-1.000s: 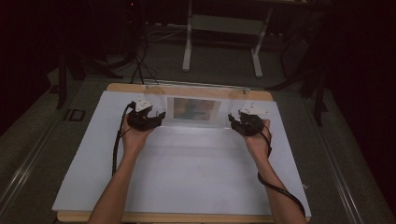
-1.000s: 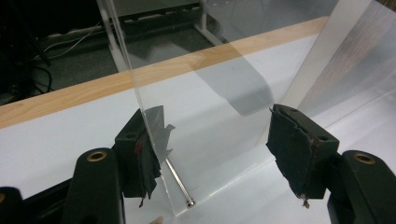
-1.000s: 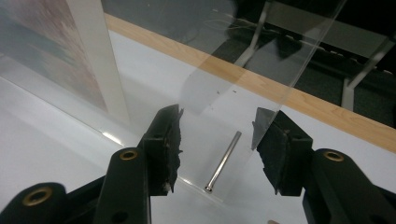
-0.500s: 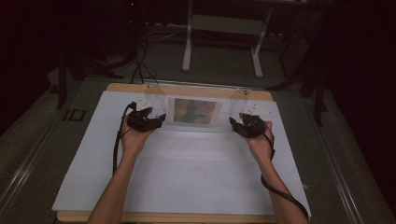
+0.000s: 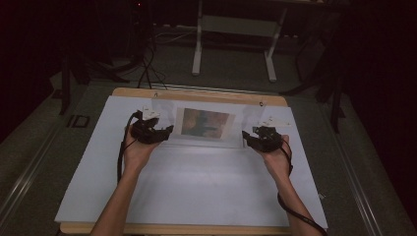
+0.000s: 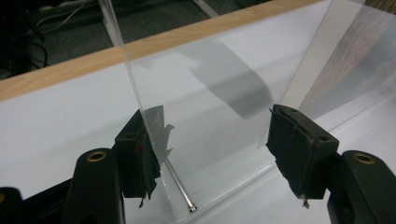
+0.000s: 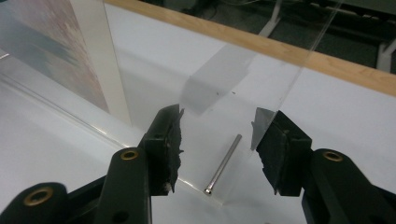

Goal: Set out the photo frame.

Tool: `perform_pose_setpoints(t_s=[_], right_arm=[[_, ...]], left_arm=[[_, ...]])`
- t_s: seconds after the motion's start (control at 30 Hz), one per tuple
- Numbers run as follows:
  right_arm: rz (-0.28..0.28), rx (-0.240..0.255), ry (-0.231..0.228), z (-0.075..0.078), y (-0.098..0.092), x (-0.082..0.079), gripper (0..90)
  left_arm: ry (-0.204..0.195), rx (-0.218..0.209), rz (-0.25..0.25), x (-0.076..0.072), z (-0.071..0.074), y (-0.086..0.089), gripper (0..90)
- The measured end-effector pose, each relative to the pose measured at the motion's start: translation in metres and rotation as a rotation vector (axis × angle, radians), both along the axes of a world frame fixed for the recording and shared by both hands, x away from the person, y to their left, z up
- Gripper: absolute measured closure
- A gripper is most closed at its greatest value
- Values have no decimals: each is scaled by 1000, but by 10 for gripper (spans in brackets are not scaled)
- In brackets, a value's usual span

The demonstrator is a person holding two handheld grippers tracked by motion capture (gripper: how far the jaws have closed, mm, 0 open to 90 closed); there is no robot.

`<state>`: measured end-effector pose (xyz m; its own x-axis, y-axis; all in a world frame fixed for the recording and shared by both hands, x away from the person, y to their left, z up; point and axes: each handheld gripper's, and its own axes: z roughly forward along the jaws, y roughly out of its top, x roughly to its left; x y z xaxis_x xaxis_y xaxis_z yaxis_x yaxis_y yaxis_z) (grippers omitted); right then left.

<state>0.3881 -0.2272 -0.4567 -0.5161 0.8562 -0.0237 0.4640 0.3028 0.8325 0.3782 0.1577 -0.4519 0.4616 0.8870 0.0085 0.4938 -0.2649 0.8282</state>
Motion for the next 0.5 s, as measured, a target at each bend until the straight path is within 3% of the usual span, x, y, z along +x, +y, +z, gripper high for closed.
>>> perform_pose_setpoints(t_s=[0.27,0.5], right_arm=[[5,-6,24,-2,-1,-18,515],[7,1,36,1,-1,-28,514]], left_arm=[[55,-9,10,-21,-2,-2,363],[100,-24,10,-27,0,0,362]])
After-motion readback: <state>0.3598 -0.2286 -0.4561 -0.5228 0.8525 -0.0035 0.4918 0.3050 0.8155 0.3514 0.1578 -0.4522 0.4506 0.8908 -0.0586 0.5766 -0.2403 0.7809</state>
